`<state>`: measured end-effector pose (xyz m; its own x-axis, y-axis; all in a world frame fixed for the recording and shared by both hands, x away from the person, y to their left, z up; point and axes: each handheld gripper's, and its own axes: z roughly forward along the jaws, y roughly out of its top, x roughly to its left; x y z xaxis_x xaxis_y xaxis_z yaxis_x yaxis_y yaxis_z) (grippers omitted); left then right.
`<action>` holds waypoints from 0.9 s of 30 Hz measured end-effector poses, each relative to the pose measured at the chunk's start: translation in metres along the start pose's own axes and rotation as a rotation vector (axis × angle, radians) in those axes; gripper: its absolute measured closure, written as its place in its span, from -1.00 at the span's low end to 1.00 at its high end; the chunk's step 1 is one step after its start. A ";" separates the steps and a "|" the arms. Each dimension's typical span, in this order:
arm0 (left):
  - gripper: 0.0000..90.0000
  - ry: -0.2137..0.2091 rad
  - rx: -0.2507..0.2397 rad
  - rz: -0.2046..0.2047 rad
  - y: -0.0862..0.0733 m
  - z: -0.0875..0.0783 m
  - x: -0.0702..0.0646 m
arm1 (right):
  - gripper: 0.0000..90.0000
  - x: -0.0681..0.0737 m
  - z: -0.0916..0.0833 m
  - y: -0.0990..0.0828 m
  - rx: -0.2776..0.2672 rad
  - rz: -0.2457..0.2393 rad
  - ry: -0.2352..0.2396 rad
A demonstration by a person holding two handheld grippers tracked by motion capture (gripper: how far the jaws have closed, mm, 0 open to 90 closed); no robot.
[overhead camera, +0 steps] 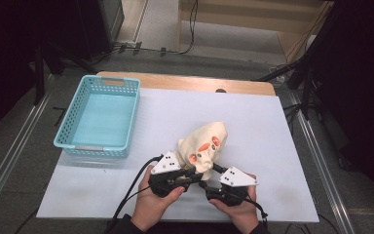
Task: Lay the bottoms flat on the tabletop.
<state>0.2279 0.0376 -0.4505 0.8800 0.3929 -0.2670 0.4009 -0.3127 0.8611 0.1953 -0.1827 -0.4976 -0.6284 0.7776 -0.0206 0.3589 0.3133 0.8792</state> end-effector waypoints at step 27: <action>-0.08 0.240 0.210 -0.117 -0.035 0.044 0.041 | 0.62 -0.071 -0.036 -0.008 -0.039 0.080 -0.056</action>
<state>0.2615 0.0265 -0.5109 0.7499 0.6212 -0.2276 0.5612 -0.4151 0.7160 0.2120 -0.2603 -0.4861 -0.5586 0.8290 0.0250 0.3787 0.2281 0.8970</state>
